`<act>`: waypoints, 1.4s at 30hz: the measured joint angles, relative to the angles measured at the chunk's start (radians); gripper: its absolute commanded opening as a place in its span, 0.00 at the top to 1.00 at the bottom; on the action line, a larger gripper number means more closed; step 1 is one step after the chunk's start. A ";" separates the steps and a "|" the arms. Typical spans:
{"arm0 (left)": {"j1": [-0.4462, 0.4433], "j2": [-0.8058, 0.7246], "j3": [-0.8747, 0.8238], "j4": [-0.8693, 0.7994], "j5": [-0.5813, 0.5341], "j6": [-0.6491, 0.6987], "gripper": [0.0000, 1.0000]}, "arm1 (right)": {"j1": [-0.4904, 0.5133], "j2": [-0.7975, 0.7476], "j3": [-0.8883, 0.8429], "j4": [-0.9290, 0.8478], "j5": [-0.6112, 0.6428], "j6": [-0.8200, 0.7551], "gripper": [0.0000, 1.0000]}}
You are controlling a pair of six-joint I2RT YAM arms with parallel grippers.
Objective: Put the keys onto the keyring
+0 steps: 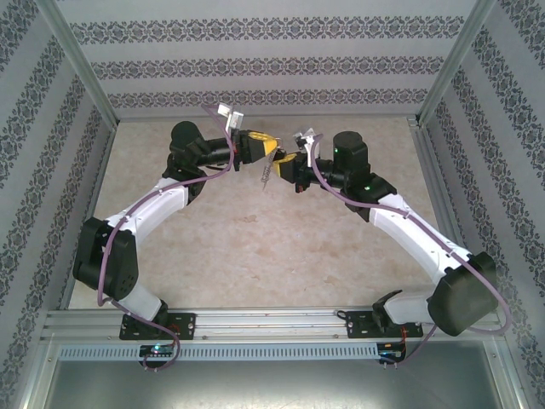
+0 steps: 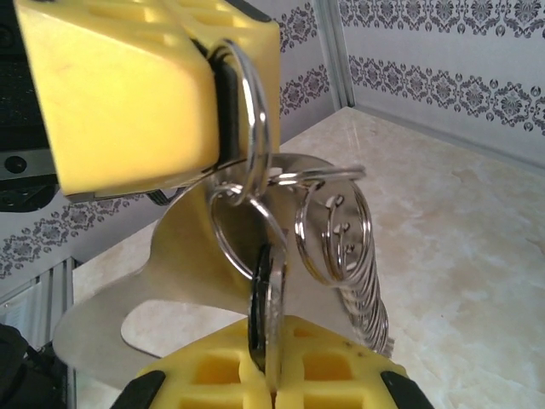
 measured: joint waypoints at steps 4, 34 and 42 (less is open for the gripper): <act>0.000 0.000 -0.011 0.017 -0.010 -0.007 1.00 | 0.002 0.001 0.000 -0.002 -0.008 0.000 1.00; 0.000 0.000 -0.028 0.087 -0.025 -0.042 1.00 | -0.108 -0.198 -0.068 0.014 -0.061 0.070 0.63; 0.000 0.000 -0.028 0.105 -0.025 -0.060 1.00 | -0.108 -0.134 -0.044 0.144 -0.035 0.177 0.66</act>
